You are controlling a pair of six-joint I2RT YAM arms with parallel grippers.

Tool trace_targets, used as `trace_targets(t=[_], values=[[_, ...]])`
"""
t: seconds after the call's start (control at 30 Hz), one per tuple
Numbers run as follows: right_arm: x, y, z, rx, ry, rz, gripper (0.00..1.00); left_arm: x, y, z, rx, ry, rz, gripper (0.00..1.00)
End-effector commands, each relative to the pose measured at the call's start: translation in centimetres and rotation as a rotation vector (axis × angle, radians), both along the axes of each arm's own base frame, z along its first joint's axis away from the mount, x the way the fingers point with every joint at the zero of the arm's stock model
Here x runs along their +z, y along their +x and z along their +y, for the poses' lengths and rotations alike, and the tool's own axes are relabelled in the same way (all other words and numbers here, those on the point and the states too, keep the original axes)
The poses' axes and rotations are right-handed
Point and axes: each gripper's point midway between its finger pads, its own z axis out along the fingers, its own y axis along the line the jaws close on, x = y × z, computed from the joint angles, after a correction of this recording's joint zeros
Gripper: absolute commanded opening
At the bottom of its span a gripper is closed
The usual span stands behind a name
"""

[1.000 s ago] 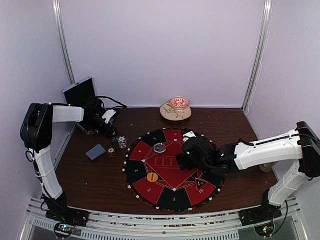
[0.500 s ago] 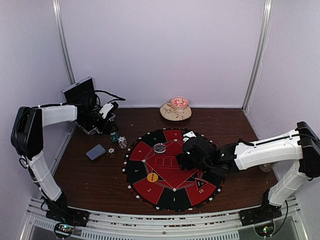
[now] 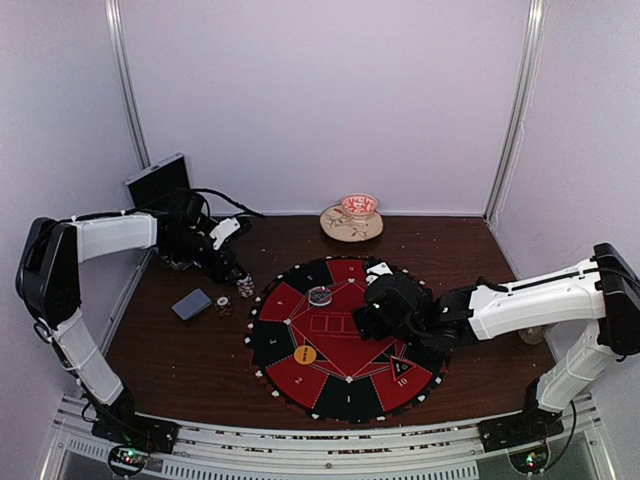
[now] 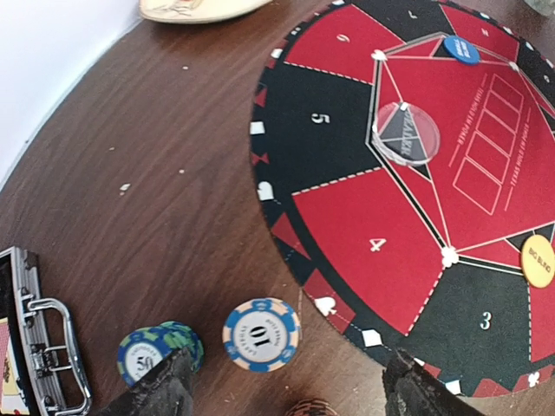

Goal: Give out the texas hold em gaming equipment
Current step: Pick up the pile of poker chips from the pile of poker chips.

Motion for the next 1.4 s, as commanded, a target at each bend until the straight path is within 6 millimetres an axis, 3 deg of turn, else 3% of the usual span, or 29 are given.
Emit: trace_targets(t=[0.0, 0.47, 0.87, 1.37], values=[[0.8, 0.3, 0.0, -0.024, 0.031, -0.014, 0.96, -1.5, -0.8, -0.7, -0.048, 0.044, 0.014, 0.78], [0.7, 0.2, 0.0, -0.021, 0.029, -0.011, 0.96, -4.6, 0.1, -0.4, -0.015, 0.113, 0.045, 0.79], [0.7, 0.2, 0.1, -0.017, 0.034, -0.010, 0.96, -5.6, 1.2, -0.6, 0.004, 0.115, 0.055, 0.78], [0.7, 0.2, 0.2, -0.015, 0.036, -0.006, 0.96, -5.4, 2.0, -0.9, 0.017, 0.106, 0.040, 0.67]])
